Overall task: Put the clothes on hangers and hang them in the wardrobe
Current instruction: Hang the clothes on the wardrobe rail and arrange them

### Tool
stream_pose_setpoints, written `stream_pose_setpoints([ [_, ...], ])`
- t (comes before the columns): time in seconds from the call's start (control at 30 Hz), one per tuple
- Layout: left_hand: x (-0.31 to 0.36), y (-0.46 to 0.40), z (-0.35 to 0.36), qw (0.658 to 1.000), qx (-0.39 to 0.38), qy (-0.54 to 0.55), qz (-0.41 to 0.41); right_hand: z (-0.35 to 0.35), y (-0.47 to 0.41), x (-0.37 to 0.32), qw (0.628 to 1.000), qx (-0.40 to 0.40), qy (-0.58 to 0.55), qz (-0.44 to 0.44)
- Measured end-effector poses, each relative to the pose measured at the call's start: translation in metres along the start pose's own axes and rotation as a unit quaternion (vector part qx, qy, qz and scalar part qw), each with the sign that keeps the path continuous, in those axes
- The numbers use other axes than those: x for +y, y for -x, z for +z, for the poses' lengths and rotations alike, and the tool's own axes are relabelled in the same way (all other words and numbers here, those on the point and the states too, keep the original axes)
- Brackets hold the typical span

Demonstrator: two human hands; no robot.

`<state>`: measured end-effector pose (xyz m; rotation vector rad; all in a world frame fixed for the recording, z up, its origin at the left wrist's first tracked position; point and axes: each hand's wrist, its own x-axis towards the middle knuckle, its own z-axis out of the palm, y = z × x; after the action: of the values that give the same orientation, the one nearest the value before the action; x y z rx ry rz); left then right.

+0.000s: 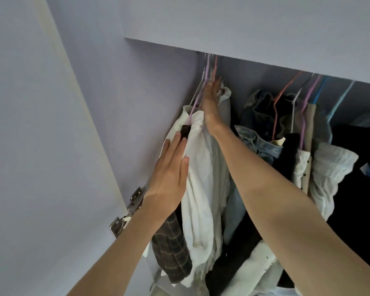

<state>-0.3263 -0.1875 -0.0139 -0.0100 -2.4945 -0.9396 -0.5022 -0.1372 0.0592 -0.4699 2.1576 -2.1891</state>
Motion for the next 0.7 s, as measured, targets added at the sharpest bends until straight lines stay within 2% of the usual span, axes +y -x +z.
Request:
stream_pose_setpoints([
  [0.17, -0.008, -0.001, -0.001, 0.995, -0.006, -0.091, 0.034, 0.010, -0.013, 0.005, 0.999, -0.010, 0.029, -0.020],
  [0.27, -0.003, 0.000, -0.002, 0.996, -0.014, -0.084, 0.019, 0.002, -0.013, 0.008, 0.997, -0.036, 0.053, -0.033],
  [0.4, 0.000, -0.001, -0.009, 0.994, -0.004, -0.112, 0.011, 0.001, -0.007, 0.001, 0.992, -0.021, 0.124, -0.030],
  [0.57, 0.008, 0.000, -0.018, 0.993, -0.030, -0.114, -0.010, -0.004, 0.023, 0.002, 0.973, -0.026, 0.215, -0.083],
  [0.7, 0.008, 0.010, -0.027, 0.988, -0.063, -0.144, 0.001, -0.025, 0.066, 0.003, 0.938, -0.067, 0.327, -0.094],
])
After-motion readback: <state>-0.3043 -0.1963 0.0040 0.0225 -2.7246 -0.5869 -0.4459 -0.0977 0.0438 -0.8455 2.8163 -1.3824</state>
